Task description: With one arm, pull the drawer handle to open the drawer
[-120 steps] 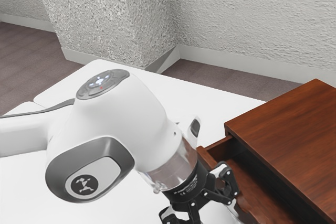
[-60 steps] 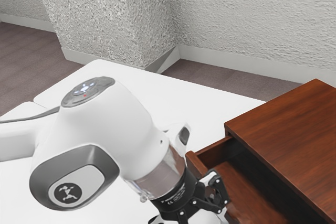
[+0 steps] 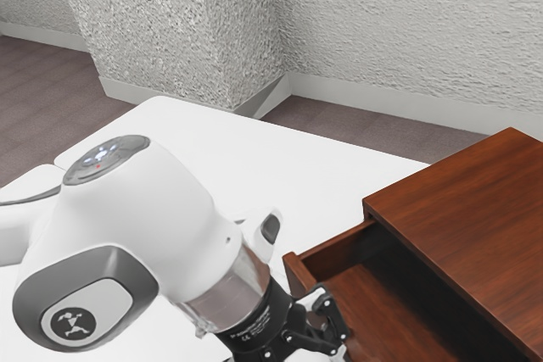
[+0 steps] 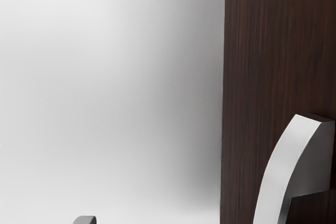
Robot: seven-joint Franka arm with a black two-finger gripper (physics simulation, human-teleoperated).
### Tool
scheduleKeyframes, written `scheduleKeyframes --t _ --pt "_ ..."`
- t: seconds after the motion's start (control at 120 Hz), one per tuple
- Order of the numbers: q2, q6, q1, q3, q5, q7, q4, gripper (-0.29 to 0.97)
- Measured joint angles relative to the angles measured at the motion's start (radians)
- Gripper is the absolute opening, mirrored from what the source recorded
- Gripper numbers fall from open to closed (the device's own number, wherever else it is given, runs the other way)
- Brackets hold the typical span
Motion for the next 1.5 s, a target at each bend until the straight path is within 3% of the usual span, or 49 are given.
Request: scheduleKeyframes --t 0.817,1.5 --pt "-0.111 0.002 0.018 0.001 0.014 -0.005 -0.086 0.30" --pt "-0.131 0.007 0.016 -0.001 0.096 -0.003 -0.091 0.40"
